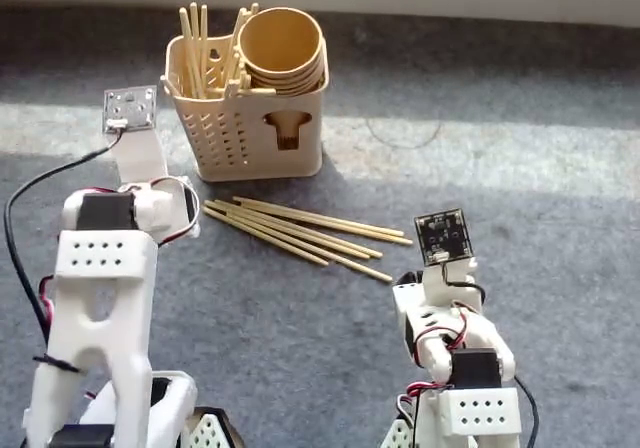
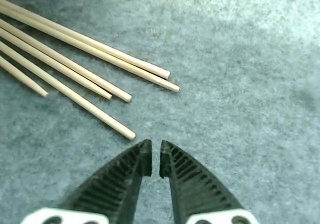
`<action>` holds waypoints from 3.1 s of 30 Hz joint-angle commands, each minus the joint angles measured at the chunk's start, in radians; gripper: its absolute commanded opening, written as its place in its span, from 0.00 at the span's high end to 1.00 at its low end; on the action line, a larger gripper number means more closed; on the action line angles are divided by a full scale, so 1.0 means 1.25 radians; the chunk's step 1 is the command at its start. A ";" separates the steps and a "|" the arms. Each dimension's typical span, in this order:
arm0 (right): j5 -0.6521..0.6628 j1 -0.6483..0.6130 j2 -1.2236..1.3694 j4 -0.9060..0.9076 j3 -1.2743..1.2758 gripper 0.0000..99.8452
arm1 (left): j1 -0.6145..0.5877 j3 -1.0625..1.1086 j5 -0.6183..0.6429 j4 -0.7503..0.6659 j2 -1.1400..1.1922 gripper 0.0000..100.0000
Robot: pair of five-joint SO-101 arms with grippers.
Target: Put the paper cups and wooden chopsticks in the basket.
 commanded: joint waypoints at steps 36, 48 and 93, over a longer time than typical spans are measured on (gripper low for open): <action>-0.002 -0.003 -0.006 -0.018 -0.003 0.95 | -0.067 -0.560 0.233 -0.020 0.855 0.97; -0.002 -0.003 -0.006 -0.018 -0.003 0.95 | -0.069 -0.581 0.233 0.068 0.870 0.99; -0.006 -0.003 -0.009 -0.017 0.007 0.95 | -0.099 -0.134 0.166 -0.081 0.353 0.99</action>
